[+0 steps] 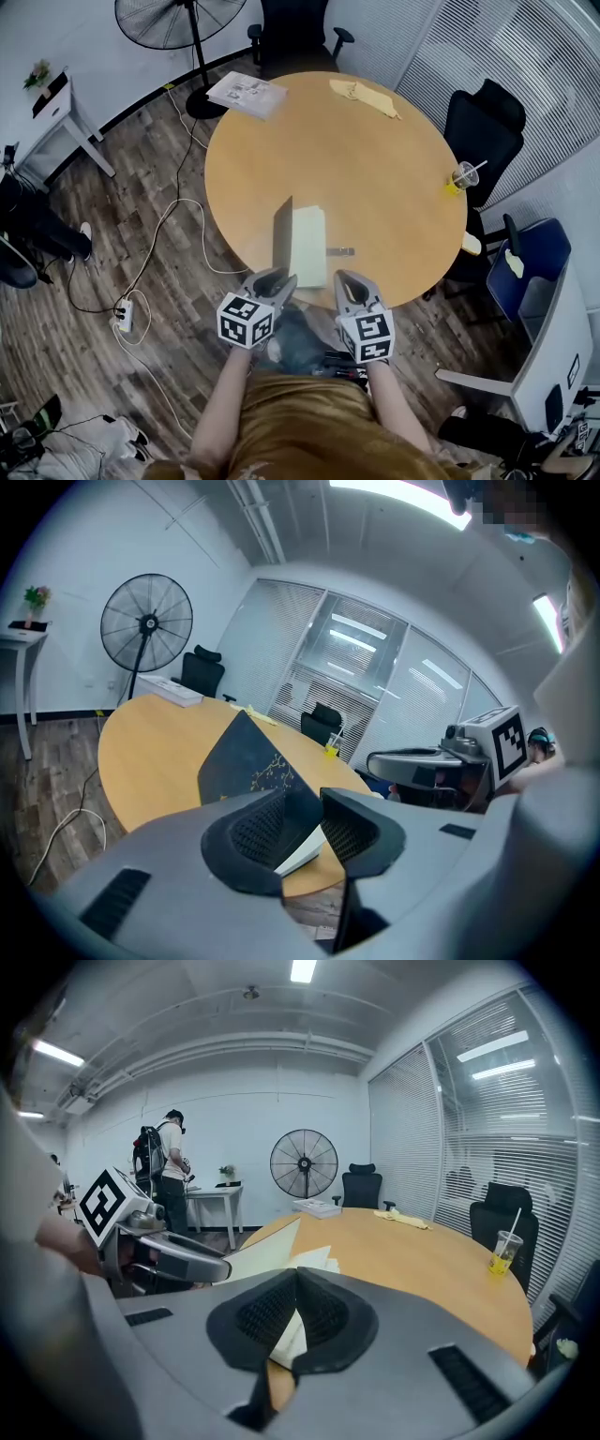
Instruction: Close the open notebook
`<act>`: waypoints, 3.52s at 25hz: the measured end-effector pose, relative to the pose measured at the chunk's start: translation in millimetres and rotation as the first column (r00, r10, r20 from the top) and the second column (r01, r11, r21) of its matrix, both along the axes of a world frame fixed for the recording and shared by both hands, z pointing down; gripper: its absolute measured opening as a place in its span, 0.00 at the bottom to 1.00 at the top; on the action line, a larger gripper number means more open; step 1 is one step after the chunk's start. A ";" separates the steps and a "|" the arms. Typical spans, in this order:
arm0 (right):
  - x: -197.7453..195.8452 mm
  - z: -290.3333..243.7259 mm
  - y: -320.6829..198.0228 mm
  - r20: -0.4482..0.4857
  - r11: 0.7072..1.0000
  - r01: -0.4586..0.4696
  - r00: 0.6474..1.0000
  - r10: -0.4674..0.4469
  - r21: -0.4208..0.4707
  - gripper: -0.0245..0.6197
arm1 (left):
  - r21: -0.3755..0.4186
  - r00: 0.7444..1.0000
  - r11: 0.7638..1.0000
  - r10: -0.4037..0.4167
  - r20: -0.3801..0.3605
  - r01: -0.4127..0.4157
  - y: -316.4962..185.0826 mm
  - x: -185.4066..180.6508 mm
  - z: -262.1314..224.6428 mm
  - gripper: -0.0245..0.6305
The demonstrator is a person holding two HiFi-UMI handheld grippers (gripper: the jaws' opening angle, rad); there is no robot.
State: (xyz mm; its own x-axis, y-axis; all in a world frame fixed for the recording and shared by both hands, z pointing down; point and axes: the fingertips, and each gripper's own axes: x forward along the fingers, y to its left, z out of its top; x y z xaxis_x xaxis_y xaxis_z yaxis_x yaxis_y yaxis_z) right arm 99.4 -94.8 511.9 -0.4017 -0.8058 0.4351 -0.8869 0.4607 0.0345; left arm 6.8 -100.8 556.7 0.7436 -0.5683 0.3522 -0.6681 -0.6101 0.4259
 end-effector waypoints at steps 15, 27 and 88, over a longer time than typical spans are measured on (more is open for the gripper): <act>19.2 16.8 -10.2 -0.011 0.999 -0.026 1.000 0.025 -0.044 0.06 | -0.008 0.991 0.993 0.122 0.054 -0.122 3.9 37.6 10.6 0.28; 27.1 22.6 -11.3 -0.014 0.998 -0.028 1.000 0.027 -0.058 0.06 | 0.012 0.975 0.983 0.179 0.128 -0.182 6.8 49.1 18.1 0.29; 29.4 16.6 -36.4 0.012 0.997 -0.069 0.998 0.069 -0.033 0.06 | 0.081 0.983 0.996 -0.050 0.177 0.036 -55.7 9.2 19.0 0.19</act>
